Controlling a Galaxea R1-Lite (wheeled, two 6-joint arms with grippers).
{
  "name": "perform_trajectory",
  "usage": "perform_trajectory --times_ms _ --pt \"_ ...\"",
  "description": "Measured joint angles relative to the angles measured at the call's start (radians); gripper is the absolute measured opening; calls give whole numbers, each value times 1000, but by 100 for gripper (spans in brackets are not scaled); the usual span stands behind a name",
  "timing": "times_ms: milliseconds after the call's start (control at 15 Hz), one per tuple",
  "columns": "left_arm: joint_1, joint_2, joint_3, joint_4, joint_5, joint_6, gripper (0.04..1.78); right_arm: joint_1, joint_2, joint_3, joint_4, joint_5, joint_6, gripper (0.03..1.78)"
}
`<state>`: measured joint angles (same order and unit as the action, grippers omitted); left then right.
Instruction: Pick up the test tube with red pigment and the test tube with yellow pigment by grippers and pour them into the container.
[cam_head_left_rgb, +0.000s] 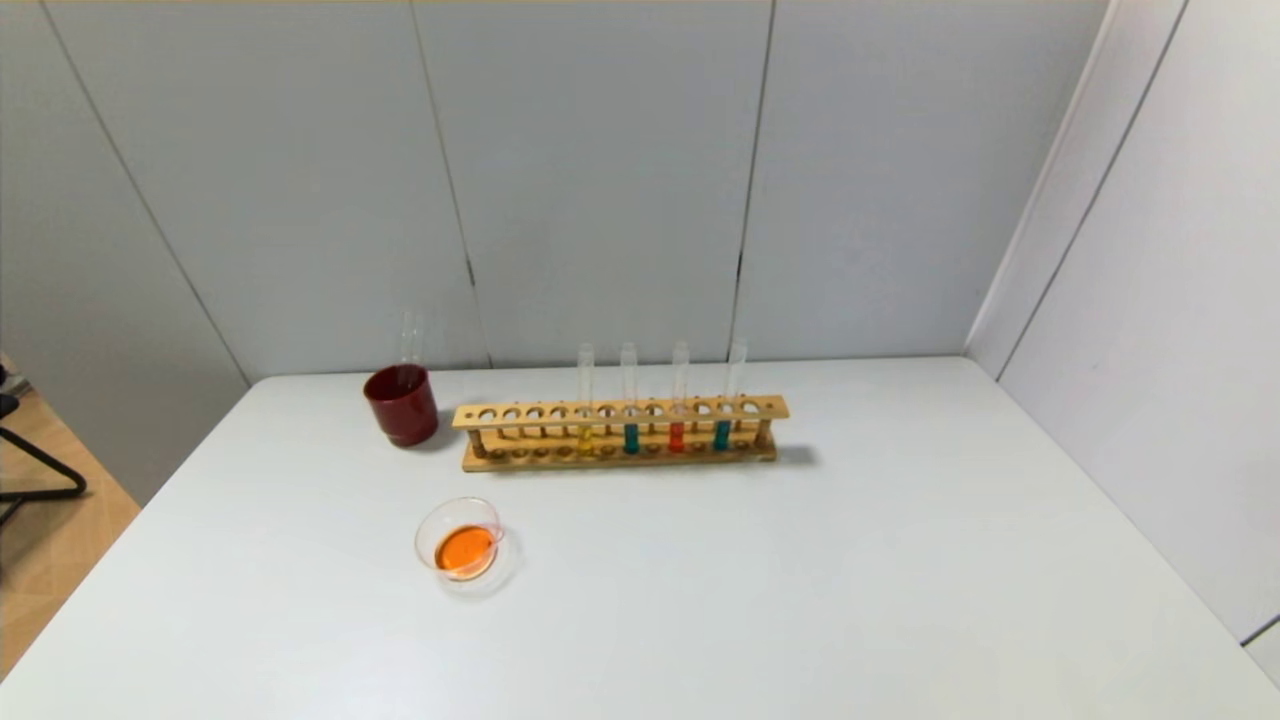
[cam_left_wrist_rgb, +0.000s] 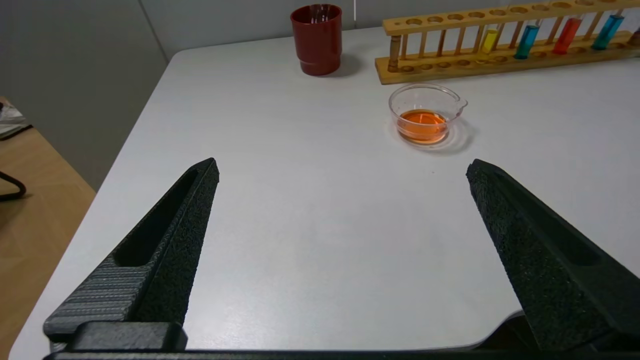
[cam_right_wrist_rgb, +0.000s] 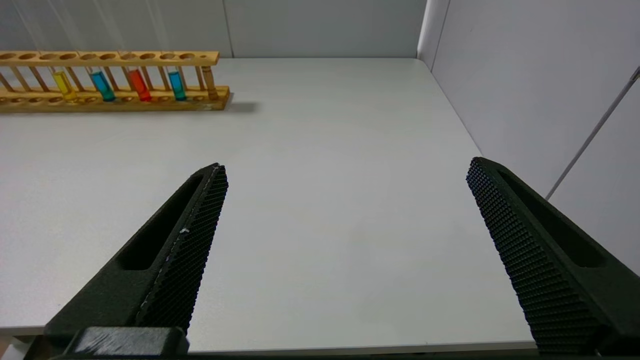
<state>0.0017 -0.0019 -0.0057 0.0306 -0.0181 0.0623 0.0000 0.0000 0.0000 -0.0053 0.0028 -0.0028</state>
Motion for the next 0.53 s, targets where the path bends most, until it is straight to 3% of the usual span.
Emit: perform_trajectory --times_ms 533 --pt "0 0 2 -16 4 -11 175 0 0 0 0 0 1 175"
